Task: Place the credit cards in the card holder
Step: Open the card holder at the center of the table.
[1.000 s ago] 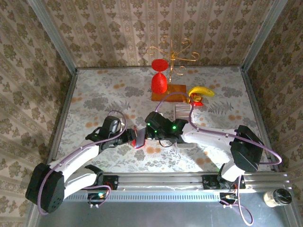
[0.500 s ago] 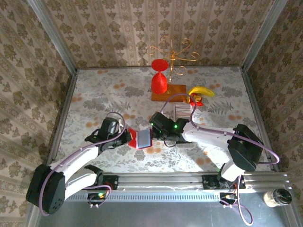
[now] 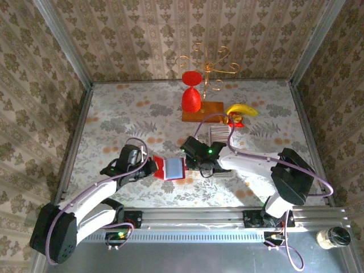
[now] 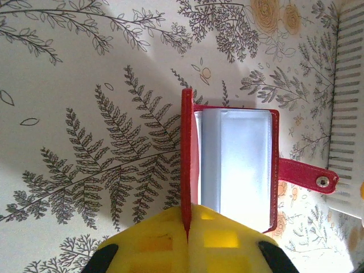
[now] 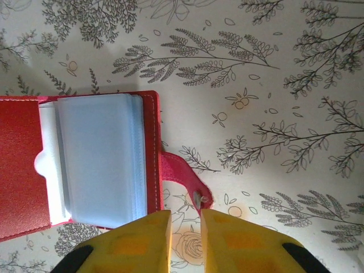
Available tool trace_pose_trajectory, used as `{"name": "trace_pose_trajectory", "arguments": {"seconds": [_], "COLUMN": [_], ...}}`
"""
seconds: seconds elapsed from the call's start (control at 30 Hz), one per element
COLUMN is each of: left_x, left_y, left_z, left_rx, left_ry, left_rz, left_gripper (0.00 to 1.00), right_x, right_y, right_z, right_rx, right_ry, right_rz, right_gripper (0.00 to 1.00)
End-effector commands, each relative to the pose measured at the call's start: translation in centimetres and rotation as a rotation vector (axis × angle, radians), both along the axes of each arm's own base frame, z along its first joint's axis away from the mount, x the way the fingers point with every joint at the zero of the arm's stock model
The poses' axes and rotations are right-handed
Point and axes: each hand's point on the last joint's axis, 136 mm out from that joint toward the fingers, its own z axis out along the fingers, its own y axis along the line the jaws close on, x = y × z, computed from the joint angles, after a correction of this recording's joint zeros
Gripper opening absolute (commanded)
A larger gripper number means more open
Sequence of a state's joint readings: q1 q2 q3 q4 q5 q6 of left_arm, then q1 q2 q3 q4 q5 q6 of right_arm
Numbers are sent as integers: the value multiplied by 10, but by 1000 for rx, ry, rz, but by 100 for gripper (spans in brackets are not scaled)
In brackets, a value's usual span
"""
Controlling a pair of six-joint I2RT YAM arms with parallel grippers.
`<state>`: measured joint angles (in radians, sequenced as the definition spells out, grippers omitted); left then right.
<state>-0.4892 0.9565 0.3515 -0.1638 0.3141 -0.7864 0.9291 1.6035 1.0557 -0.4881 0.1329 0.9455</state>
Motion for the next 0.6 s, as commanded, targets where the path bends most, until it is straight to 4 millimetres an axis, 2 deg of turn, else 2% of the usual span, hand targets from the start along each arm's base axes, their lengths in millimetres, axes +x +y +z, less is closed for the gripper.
{"name": "trace_pose_trajectory", "arguments": {"seconds": [0.0,0.23,0.3,0.37,0.47,0.57], "left_x": [-5,-5,-5,-5,-5,-6], "left_y": [1,0,0,0,1,1], "left_z": [-3,-5,-4,-4,-3,-5], "left_rx": [-14,-15,-14,-11,-12,-13], "left_ry": [20,31,32,31,30,33], "left_rz": [6,4,2,5,7,5], "left_gripper": [0,0,0,0,0,0], "right_x": [7,5,4,4,0,-5], "right_y": [-6,-2,-1,1,18,38], "right_z": [33,52,53,56,60,63], "right_rx": [18,58,60,71,138,189], "right_ry": [-71,-104,-104,-104,-84,-63], "right_rz": [-11,19,25,37,74,107], "right_gripper": [25,26,23,16,14,21]}}
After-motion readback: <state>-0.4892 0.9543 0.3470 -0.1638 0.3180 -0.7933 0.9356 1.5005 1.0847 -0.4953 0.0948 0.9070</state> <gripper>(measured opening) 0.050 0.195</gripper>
